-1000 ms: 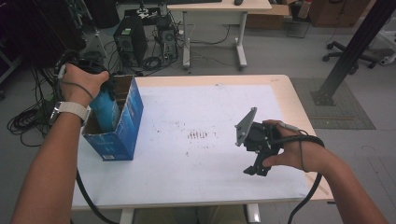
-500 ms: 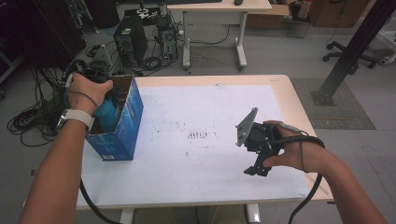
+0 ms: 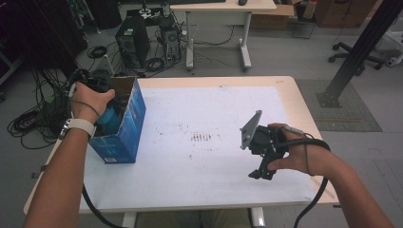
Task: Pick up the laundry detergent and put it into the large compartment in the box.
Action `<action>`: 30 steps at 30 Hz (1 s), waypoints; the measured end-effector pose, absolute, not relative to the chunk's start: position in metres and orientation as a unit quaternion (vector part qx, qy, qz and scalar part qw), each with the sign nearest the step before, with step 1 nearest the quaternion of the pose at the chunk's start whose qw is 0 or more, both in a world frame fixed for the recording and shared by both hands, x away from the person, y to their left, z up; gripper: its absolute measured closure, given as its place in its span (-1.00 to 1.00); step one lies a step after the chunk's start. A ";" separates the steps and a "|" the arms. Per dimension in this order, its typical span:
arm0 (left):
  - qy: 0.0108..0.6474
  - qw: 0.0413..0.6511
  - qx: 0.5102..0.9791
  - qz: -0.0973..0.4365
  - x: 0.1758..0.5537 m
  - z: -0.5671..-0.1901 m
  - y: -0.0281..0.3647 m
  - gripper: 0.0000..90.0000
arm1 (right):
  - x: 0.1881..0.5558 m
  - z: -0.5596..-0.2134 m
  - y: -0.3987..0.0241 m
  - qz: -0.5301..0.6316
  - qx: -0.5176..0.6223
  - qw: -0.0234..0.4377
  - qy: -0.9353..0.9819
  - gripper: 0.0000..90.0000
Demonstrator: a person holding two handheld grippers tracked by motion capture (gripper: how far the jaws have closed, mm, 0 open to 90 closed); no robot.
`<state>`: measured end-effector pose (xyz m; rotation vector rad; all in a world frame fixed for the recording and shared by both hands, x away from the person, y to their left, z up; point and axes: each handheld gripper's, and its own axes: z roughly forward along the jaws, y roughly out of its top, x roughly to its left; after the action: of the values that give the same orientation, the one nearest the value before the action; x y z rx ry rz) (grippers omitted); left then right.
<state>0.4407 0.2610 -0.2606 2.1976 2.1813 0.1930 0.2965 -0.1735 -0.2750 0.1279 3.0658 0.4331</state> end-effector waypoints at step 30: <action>0.699 0.017 0.712 0.062 0.441 -0.282 0.263 -0.18 | 0.299 -0.279 -0.175 0.142 0.043 0.018 0.989 -0.75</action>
<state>0.4414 0.2632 -0.2820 2.2132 2.1720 0.1929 0.2988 -0.1753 -0.2785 0.1335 3.0707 0.4407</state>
